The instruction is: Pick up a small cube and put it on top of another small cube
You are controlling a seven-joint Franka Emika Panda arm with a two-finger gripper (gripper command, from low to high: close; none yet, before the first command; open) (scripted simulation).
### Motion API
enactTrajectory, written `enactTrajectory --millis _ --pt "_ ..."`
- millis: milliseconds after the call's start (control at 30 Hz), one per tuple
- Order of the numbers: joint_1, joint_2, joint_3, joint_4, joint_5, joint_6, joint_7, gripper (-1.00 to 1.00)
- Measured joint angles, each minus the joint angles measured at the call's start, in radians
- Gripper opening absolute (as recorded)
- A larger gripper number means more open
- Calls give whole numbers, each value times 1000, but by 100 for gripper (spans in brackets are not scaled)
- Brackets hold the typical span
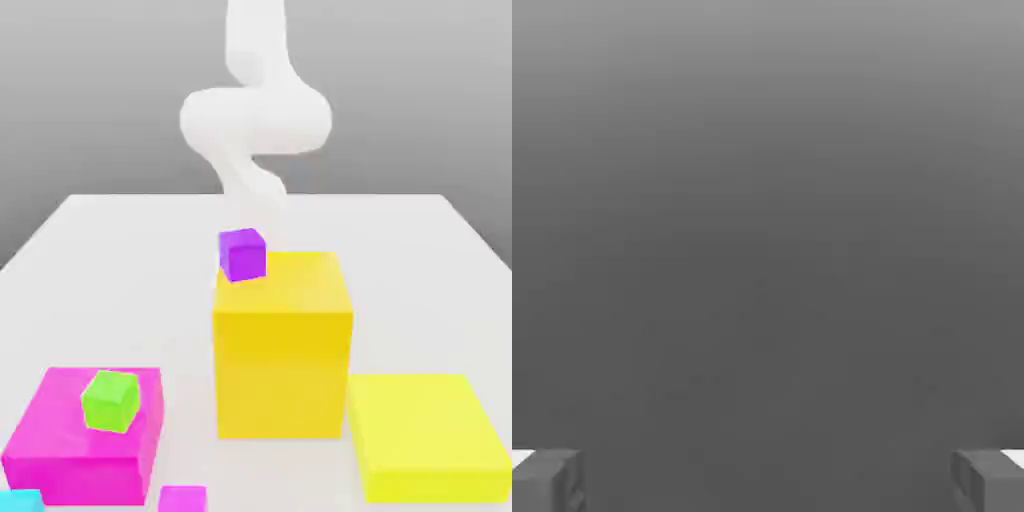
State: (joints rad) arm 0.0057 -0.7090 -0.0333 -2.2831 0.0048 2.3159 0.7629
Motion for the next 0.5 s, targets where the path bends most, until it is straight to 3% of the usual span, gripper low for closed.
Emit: enactTrajectory --millis 500 --pt "5 548 -199 102 104 96 -278 0"
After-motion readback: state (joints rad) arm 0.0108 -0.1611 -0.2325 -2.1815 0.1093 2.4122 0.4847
